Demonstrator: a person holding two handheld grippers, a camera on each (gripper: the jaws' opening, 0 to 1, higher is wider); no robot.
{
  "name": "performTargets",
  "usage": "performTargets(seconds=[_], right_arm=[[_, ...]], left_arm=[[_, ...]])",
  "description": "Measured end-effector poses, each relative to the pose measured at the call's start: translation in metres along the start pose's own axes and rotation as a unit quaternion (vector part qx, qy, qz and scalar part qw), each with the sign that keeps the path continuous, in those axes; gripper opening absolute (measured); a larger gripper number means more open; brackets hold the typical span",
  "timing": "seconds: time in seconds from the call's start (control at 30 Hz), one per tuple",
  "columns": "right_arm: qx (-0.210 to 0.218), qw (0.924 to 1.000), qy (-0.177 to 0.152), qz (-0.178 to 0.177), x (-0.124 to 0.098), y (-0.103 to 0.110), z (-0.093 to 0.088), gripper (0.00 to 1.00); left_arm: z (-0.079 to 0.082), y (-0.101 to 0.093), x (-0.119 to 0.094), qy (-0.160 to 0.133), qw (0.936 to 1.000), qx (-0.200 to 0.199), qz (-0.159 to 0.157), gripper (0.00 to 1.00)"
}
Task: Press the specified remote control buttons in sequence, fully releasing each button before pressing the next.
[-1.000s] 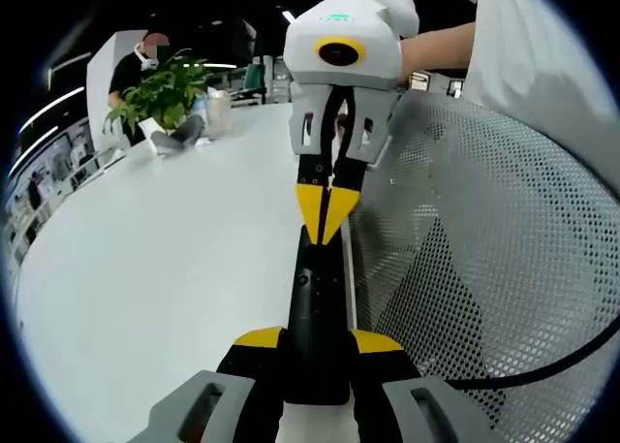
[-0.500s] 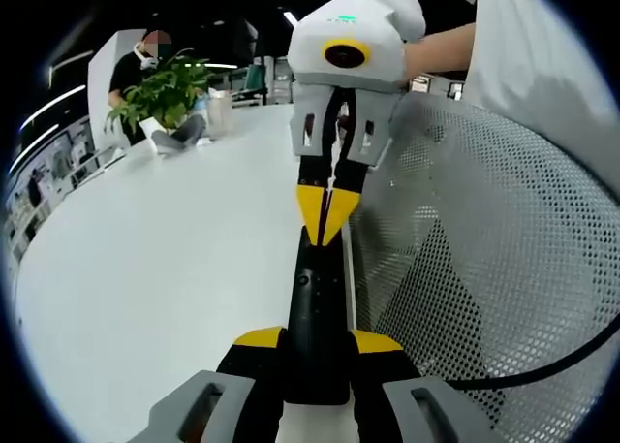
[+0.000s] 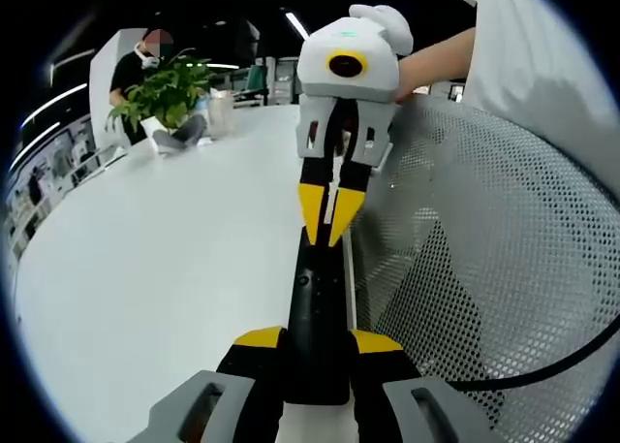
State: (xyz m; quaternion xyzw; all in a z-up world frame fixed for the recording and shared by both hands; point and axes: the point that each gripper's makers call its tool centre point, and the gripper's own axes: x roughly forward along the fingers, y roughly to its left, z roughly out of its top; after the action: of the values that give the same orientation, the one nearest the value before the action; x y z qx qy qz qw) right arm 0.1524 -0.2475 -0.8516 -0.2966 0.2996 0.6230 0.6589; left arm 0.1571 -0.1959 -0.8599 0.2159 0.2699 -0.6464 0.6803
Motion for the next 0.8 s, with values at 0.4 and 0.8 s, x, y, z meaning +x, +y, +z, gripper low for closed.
performTargets(seconds=[0.4,0.8], right_arm=[[-0.039,0.9982,0.041,-0.017,0.002,-0.003,0.001,0.04],[-0.042,0.9975,0.057,-0.008,0.002,-0.005,-0.001,0.05]], left_arm=[[0.000,0.000,0.000,0.001,1.0000,0.002,0.001,0.25],[0.000,0.001,0.000,0.003,1.0000,0.004,0.001,0.25]])
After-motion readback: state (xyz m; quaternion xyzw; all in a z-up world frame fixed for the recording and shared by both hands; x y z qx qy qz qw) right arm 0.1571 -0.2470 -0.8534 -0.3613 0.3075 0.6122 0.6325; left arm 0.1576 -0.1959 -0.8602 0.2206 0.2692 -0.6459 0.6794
